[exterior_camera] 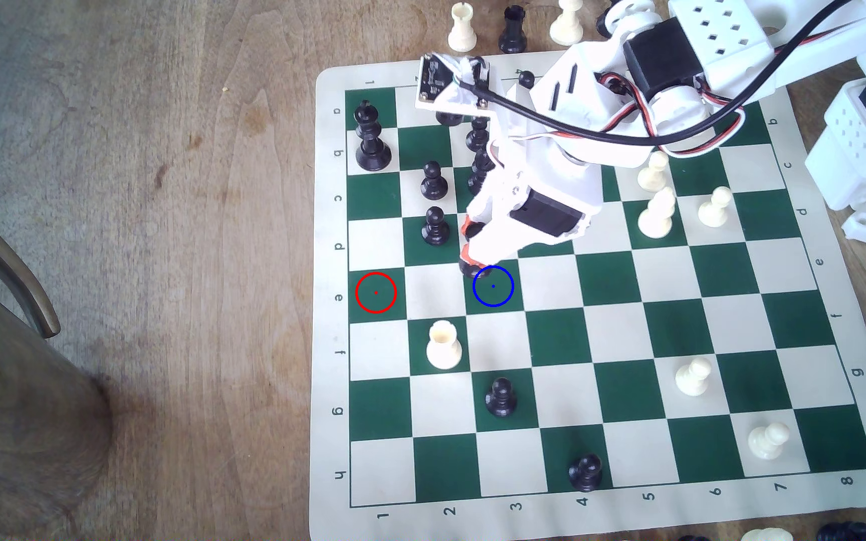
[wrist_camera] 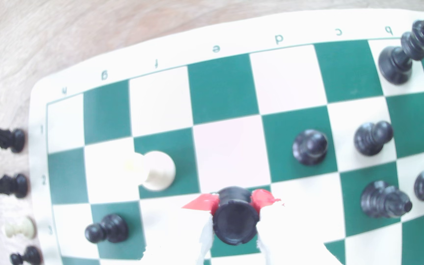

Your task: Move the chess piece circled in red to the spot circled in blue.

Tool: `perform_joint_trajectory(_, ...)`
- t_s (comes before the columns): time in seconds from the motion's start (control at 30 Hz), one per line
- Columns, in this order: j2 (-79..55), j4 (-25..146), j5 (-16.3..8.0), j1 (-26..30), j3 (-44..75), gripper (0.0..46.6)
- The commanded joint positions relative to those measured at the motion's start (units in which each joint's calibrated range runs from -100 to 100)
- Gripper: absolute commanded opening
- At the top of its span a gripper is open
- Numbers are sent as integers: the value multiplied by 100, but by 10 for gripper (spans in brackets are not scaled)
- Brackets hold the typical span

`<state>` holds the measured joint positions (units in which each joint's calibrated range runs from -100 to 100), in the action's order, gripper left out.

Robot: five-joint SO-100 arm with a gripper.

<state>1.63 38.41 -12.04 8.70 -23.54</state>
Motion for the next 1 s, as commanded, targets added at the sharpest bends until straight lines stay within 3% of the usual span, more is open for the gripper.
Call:
perform_joint_trajectory(0.0, 507, -352, 10, -22, -284, 1)
perform_joint_trajectory(0.97, -325, -548, 24, 151, -384, 1)
